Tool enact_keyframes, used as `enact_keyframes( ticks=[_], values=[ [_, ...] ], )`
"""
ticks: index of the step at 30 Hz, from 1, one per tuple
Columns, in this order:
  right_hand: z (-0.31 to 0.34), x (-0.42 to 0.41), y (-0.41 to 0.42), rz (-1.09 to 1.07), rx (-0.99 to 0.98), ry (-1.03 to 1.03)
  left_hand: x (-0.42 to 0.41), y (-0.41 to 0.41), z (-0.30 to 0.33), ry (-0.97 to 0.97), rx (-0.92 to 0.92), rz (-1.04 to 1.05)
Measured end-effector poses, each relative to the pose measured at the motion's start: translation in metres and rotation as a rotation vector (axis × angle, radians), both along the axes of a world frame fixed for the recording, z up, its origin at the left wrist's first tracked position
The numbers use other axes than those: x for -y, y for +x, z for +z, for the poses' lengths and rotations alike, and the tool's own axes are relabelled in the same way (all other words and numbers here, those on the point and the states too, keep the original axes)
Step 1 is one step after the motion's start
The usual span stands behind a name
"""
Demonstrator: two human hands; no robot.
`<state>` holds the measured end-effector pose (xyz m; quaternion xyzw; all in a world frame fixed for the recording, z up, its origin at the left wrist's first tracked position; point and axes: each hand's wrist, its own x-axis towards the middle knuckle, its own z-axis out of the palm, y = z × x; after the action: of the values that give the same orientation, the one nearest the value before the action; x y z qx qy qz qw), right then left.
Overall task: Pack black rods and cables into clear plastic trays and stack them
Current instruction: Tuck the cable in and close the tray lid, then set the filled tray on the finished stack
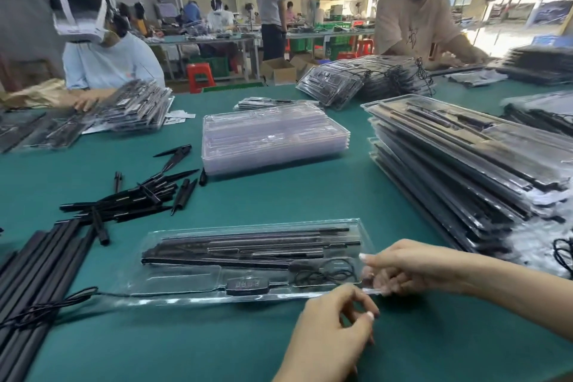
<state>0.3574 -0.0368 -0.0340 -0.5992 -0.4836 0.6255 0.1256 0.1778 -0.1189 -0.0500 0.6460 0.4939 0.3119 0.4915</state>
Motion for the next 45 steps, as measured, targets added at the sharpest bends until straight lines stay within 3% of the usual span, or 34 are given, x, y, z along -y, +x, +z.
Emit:
enact_keyframes(
  ticks=[2, 6, 10, 12, 15, 19, 23, 27, 30, 36, 41, 45],
  values=[
    [0.001, -0.001, -0.001, 0.031, 0.041, 0.019, -0.001, -0.004, 0.002, -0.050, 0.032, 0.000],
    [0.001, -0.003, -0.004, 0.045, 0.100, 0.043, 0.002, -0.002, 0.010, -0.333, 0.307, -0.047],
    [0.003, -0.006, -0.002, -0.017, 0.038, 0.107, 0.004, 0.008, 0.009, -0.397, 0.325, -0.082],
    [0.002, -0.007, -0.003, -0.011, 0.062, 0.157, 0.008, 0.008, 0.007, -0.320, 0.237, -0.091],
    [-0.006, -0.006, -0.008, -0.048, 0.080, 0.192, 0.007, -0.011, 0.010, -0.001, 0.103, -0.042],
    [-0.014, -0.005, -0.006, -0.063, 0.074, 0.251, -0.007, -0.064, 0.029, 0.364, 0.063, 0.181],
    [-0.009, -0.004, 0.000, 0.011, 0.083, 0.203, -0.005, -0.105, 0.027, 0.388, 0.003, 0.285],
    [-0.008, -0.006, 0.001, 0.017, 0.130, 0.151, -0.004, -0.140, 0.009, 0.551, -0.316, 0.290],
    [-0.009, -0.005, -0.002, -0.097, 0.053, 0.158, -0.021, -0.173, 0.008, 0.602, -0.414, 0.414],
    [0.007, -0.009, -0.033, -0.481, -0.577, 0.200, -0.083, -0.205, 0.032, 0.460, -0.526, 0.302],
    [0.047, -0.037, -0.041, -0.581, -0.606, 0.348, -0.133, -0.202, 0.066, 0.177, -0.615, 0.104],
    [0.087, -0.063, -0.029, -0.651, -0.582, 0.353, -0.136, -0.196, 0.080, -0.083, -0.360, -0.063]
  ],
)
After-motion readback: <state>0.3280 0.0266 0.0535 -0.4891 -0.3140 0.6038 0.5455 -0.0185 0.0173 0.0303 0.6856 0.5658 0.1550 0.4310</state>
